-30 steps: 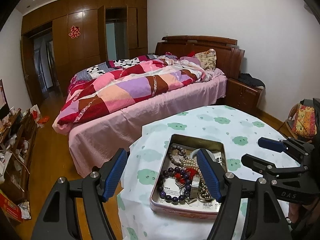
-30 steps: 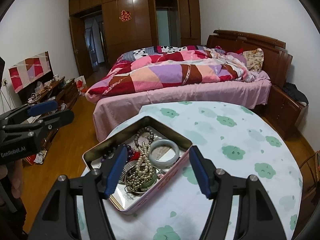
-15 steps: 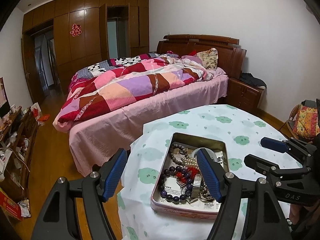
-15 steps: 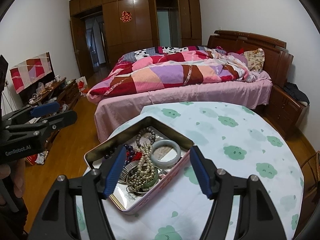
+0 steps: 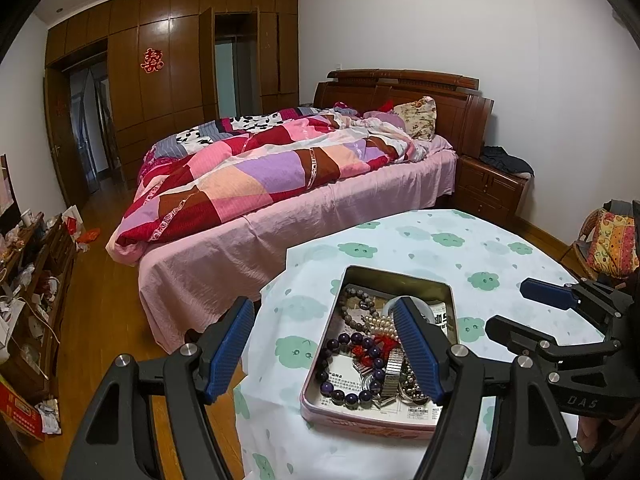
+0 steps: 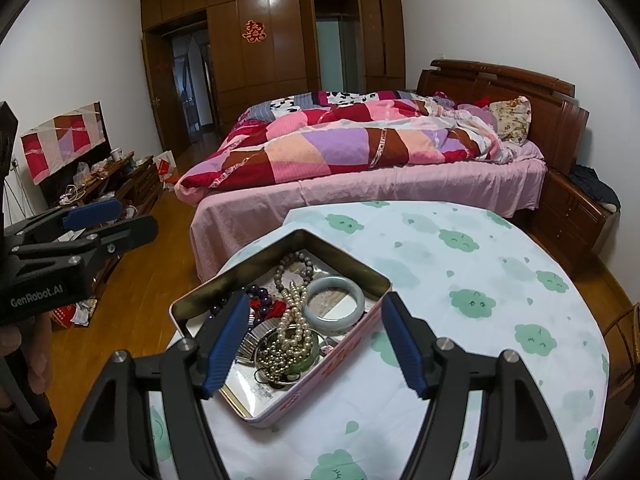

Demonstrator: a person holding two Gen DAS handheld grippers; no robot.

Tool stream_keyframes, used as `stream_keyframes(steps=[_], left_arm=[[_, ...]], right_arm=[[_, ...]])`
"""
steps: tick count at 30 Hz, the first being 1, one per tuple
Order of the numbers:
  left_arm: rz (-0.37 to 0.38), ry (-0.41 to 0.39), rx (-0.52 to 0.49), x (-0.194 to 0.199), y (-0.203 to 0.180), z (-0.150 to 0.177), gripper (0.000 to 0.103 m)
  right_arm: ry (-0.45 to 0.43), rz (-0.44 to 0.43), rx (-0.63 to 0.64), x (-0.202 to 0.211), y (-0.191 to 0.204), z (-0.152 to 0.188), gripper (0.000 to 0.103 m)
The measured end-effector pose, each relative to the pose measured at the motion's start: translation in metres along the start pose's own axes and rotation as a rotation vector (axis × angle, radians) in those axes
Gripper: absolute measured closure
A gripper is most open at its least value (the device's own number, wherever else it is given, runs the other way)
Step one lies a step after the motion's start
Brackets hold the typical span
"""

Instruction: Organize jewelry

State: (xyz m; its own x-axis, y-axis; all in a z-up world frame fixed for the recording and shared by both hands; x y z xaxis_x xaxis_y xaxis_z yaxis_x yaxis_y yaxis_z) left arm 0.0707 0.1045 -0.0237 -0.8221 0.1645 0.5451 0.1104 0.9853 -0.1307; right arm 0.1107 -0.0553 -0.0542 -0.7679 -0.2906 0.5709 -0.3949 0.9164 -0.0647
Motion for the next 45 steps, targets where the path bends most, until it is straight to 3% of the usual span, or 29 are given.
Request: stream_keyframes(steps=[24,26,28,45], left_arm=[[-0.006,-0.002,0.022,0.001,0.005,0.0,0.031],[-0.007,0.002,0.029,0.001,0.006,0.0,0.028],[-0.017,0.0,0.032,0.001,0.007,-0.001,0.016],[-0.037,0.013,0.023,-0.004,0.006,0.002,0.016]], right_arm=[[0.002,0.002,0.003,-0.001,-0.001,0.003,0.032],[0.003,0.001,0.004,-0.002,-0.001,0.004,0.032],[0.006,0.0,0.006,-0.003,-0.001,0.007,0.032],[0.02,-0.002,0.017,-0.007,0.001,0.013,0.031]])
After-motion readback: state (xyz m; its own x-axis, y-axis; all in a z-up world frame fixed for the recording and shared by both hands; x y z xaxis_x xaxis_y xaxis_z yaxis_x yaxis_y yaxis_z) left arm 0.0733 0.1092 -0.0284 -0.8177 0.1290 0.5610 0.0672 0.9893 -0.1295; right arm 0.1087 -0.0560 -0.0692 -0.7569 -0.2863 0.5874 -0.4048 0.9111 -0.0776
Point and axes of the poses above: each gripper's, at about its wrist camera, not at the fingertips, and x roughly against the way its jaws point, y to its left, z to its underside, the point moved 5 cm from there along -x, roughly the way its jaws point, and after that the axes turned 14 degrees about z, right-handed, at the moved point
